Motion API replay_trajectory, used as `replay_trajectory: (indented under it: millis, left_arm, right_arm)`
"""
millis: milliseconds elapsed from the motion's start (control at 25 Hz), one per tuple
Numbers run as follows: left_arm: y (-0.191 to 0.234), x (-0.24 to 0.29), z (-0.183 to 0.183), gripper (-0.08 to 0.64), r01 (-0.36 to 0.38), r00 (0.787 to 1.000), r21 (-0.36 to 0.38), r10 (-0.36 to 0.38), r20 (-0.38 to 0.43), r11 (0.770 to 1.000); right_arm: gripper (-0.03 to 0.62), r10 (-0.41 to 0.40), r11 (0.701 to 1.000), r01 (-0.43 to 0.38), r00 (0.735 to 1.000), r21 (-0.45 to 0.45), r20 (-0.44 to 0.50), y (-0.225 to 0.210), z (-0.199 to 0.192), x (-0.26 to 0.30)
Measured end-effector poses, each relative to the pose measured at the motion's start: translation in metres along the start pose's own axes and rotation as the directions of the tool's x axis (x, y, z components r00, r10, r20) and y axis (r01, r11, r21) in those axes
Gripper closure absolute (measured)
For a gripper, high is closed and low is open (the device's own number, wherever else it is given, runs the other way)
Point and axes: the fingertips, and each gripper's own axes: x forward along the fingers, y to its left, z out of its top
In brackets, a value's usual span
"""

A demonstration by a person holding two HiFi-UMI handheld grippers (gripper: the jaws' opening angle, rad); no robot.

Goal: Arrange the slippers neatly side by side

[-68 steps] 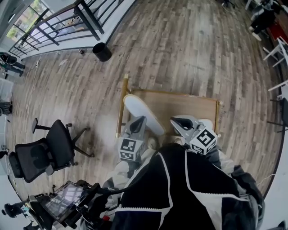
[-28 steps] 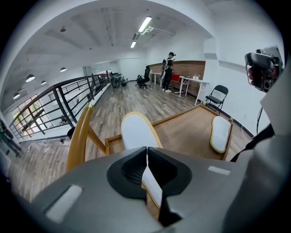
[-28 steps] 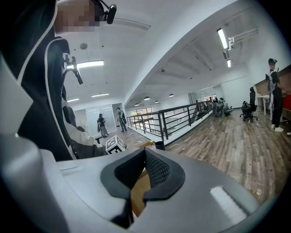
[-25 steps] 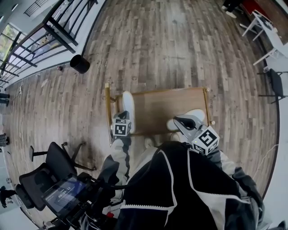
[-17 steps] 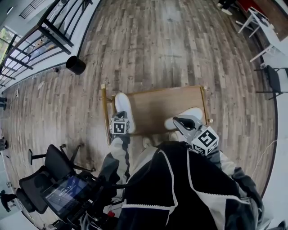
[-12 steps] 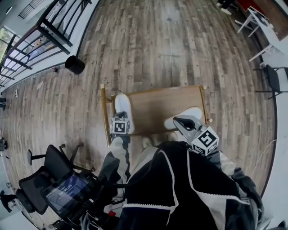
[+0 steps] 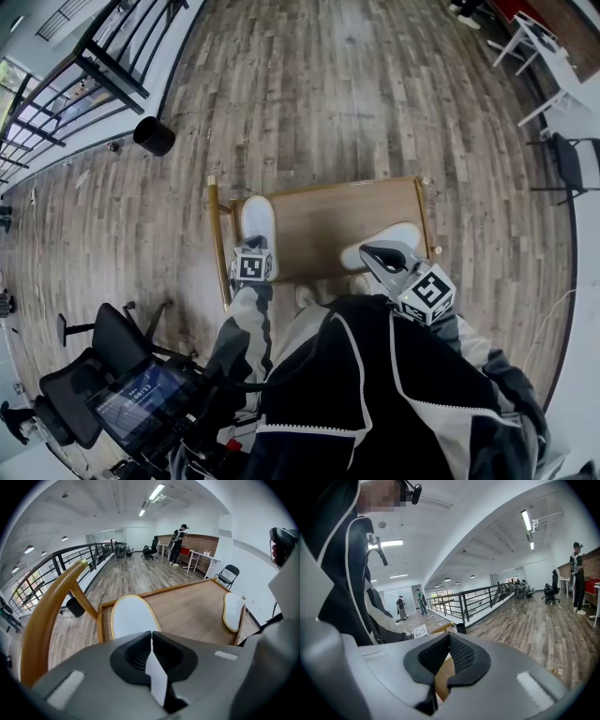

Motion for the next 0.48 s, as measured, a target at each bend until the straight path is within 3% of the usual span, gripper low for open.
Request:
replay_trajectory:
  millis: [160, 480]
  left_arm:
    - [0.0009, -0.0009, 0.0019, 0.478, -0.006, 1.0, -0.037, 0.007, 0.008, 0.999]
    - [0.0012, -0.0098, 0.0095, 0.391, -0.023, 0.999, -0.027, 0.024, 0.032, 0.999]
  right_arm:
    - [0.588, 0.0, 1.0, 0.0, 1.0, 0.0, 0.001, -0.001, 0.002, -0.0003]
    - [0.588, 0.015, 1.0, -0.015, 1.0, -0.011, 0.015, -0.0006, 0.0028, 0.0059]
